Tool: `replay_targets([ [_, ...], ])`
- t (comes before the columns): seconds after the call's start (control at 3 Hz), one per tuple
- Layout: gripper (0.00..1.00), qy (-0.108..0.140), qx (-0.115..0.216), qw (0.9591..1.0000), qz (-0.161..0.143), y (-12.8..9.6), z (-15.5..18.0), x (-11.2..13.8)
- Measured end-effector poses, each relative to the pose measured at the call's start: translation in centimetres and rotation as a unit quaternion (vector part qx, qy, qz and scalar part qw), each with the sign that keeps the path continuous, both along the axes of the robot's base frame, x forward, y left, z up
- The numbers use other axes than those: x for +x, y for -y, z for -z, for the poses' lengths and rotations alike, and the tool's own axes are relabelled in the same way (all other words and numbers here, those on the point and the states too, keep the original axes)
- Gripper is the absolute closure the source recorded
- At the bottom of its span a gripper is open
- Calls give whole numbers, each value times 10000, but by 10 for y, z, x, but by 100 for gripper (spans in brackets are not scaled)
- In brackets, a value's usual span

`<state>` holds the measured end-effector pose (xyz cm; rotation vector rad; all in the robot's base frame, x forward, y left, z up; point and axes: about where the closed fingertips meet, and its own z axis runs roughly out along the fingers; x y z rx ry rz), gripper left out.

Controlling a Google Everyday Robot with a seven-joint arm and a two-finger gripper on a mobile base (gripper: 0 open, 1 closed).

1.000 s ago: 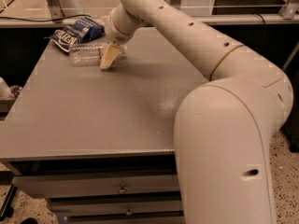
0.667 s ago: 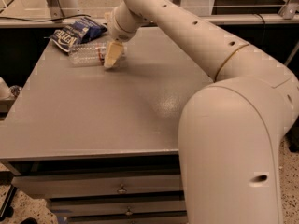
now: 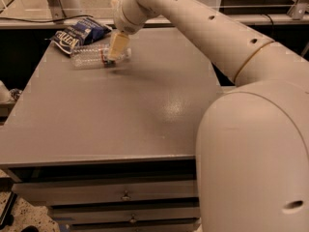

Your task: Move water bottle near blue chip bag

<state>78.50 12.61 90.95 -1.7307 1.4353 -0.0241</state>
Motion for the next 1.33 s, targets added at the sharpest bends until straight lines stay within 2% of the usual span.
replay_targets([
  [0.33, 0, 103, 93, 9996, 226, 24, -20, -14],
  [1.0, 0, 352, 353, 9967, 642, 86, -63, -76],
  [1.33, 0, 372, 340, 9962, 710, 96, -66, -80],
])
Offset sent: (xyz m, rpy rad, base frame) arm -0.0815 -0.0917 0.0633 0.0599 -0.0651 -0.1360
